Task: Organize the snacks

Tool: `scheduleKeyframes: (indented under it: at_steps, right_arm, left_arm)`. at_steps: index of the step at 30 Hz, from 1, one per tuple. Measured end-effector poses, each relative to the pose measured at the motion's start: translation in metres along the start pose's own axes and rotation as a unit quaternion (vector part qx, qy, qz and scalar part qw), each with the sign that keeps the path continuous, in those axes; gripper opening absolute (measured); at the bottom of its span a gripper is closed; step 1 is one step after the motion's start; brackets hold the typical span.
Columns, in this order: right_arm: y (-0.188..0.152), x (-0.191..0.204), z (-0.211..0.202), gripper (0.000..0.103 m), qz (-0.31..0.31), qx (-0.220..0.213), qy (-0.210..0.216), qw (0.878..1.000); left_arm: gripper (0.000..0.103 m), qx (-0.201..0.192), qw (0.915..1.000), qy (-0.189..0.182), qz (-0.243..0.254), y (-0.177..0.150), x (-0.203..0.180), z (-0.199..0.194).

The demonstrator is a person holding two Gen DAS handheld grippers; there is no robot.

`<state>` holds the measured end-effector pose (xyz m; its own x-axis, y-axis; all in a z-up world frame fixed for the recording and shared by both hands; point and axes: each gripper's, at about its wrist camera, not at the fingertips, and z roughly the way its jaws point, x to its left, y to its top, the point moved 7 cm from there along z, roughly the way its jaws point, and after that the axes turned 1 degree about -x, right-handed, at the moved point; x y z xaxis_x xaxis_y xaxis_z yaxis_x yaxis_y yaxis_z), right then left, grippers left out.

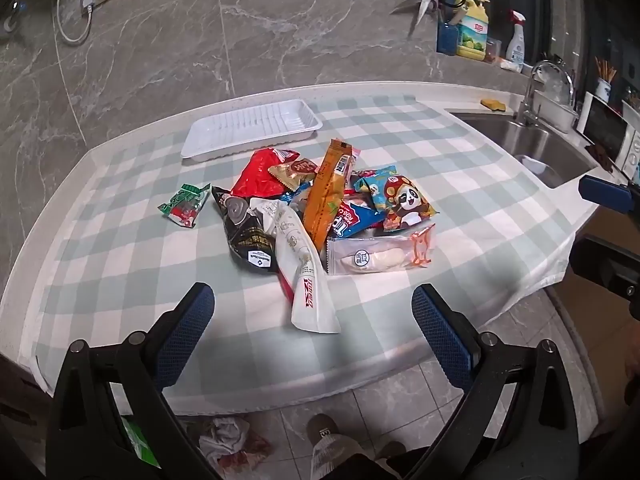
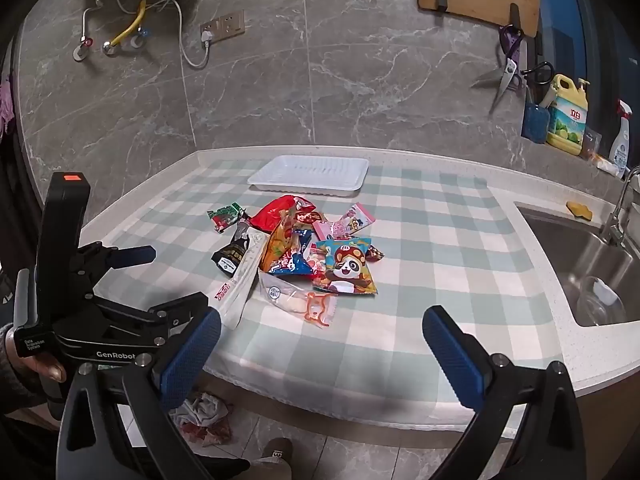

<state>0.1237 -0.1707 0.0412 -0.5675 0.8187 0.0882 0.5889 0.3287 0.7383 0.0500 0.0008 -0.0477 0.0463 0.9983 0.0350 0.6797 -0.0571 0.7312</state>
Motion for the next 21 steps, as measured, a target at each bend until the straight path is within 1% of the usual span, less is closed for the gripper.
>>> scheduleKeyframes:
  at_steps: [8, 21]
  right_arm:
    - [-0.0004, -0.0014, 0.0025, 0.103, 0.0, 0.002, -0.001, 1.0]
    - [0.0002, -0.0014, 0.0035, 0.103, 0.002, 0.005, 0.001, 1.0]
  left_arm:
    - [0.1, 0.003, 1.0, 0.007, -0.001, -0.0019, 0.0019, 0.0036]
    - [0.1, 0.004, 1.0, 0.007, -0.001, 0.0001, 0.0022, 0.0049]
